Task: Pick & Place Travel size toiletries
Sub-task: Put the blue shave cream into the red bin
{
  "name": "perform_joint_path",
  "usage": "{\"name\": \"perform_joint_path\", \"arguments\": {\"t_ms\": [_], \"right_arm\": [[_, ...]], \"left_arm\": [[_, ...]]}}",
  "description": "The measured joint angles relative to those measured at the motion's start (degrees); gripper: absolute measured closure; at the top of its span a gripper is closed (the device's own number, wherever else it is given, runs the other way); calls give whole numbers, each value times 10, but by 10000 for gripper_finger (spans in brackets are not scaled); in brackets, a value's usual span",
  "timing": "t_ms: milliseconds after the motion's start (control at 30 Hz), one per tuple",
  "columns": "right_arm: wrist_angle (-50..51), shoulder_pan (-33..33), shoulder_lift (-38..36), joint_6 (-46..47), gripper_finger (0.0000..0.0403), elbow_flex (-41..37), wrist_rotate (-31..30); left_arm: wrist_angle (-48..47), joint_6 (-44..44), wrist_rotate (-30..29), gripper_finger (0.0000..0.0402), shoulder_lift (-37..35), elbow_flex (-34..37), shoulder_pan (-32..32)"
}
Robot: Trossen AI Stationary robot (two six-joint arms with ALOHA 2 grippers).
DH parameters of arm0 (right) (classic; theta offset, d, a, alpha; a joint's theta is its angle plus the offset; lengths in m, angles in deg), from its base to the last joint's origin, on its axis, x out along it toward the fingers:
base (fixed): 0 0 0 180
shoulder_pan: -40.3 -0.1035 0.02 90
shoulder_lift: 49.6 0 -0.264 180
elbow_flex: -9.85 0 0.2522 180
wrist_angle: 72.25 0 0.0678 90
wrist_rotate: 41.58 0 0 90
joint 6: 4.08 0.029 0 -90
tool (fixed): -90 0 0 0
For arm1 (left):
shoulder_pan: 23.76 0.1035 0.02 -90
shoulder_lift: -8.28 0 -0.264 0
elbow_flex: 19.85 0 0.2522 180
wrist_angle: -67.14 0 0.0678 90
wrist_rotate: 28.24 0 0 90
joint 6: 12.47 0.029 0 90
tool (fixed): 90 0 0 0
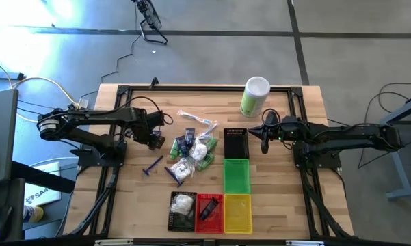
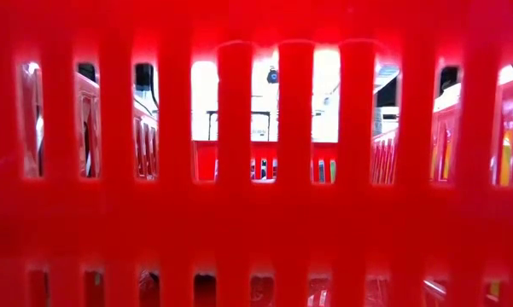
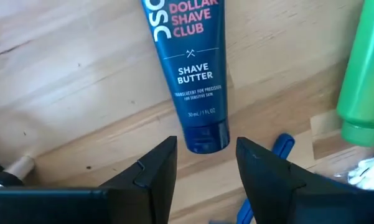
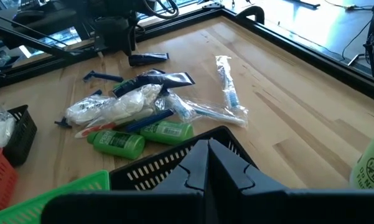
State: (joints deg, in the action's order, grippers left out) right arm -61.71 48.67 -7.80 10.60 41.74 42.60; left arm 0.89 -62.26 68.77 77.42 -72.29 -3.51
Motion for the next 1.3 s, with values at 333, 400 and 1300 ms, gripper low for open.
{"name": "perform_joint_path", "arguments": {"t_ms": [333,400,1300], "right_arm": [[0,0,0,-12,399,0,0],[0,0,0,-13,399,0,0],[0,0,0,-14,399,0,0]], "left_arm": [[27,-11,-4,240,1,0,0],[26,-11,-8,240,5,0,0],[94,-45,-15,240,5,78,0]]}}
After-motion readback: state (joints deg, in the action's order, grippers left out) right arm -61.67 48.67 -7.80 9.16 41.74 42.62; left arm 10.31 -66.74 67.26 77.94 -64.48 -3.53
